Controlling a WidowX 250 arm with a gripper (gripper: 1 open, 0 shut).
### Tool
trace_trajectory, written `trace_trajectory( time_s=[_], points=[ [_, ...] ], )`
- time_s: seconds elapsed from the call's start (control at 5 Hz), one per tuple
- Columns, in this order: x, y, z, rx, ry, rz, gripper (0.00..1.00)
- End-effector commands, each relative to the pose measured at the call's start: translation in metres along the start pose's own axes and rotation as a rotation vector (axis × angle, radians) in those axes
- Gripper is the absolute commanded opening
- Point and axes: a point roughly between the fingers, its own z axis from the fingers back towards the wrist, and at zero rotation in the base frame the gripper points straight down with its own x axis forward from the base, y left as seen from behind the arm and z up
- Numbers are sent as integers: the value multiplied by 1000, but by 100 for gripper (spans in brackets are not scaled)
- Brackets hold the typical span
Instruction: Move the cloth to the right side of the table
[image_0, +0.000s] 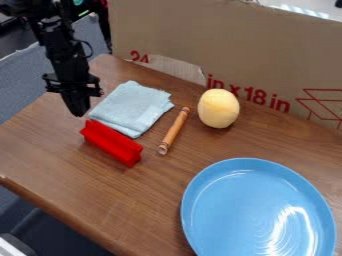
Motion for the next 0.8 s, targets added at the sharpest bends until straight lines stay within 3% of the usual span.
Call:
trace_trajectory(
  time_s=[0.0, 0.4, 0.6],
  points=[
    [19, 13, 7, 40, -19, 2, 100],
    [17, -3, -2, 29, -11, 13, 100],
    [33, -10, 4, 36, -20, -8, 0]
  ],
)
